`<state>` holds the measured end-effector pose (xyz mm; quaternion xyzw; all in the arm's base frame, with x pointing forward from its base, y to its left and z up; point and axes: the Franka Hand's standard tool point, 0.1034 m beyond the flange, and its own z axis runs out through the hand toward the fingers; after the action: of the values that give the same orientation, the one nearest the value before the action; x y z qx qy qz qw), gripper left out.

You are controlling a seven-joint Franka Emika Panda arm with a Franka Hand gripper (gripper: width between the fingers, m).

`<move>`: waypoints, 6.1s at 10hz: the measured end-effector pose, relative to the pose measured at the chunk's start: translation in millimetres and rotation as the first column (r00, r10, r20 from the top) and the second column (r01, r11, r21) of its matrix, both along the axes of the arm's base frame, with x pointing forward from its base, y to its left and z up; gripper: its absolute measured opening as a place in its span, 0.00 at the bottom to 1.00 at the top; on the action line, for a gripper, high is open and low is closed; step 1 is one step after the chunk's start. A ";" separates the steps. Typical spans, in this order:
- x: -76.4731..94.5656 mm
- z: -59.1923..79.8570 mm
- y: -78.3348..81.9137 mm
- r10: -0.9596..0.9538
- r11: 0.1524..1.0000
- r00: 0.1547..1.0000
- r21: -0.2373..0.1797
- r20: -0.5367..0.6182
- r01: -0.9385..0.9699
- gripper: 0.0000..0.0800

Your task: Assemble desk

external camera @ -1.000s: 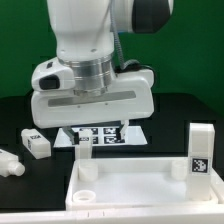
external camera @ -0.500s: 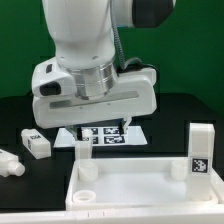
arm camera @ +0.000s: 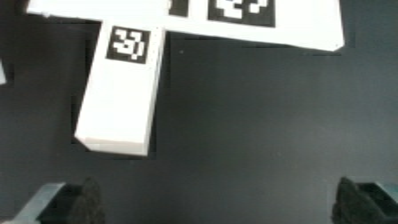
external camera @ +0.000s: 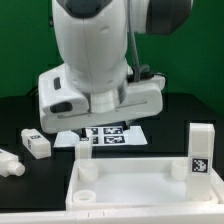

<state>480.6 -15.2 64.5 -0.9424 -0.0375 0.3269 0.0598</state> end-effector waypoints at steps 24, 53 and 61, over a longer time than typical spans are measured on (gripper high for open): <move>-46.9 -50.4 -36.6 -0.133 0.986 0.933 -0.138 -0.334 0.091 0.36; 106.3 83.7 -33.5 -0.091 0.975 0.467 -0.017 0.880 0.222 0.36; 149.4 74.0 -38.4 -0.107 0.964 0.427 -0.011 0.898 0.264 0.36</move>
Offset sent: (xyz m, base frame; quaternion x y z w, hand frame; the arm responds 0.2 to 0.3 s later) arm -0.0034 -0.0402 -0.0125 -0.0327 -0.1292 -0.0054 0.9911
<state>629.9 -53.6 138.5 -0.9727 0.0655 -0.2224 -0.0040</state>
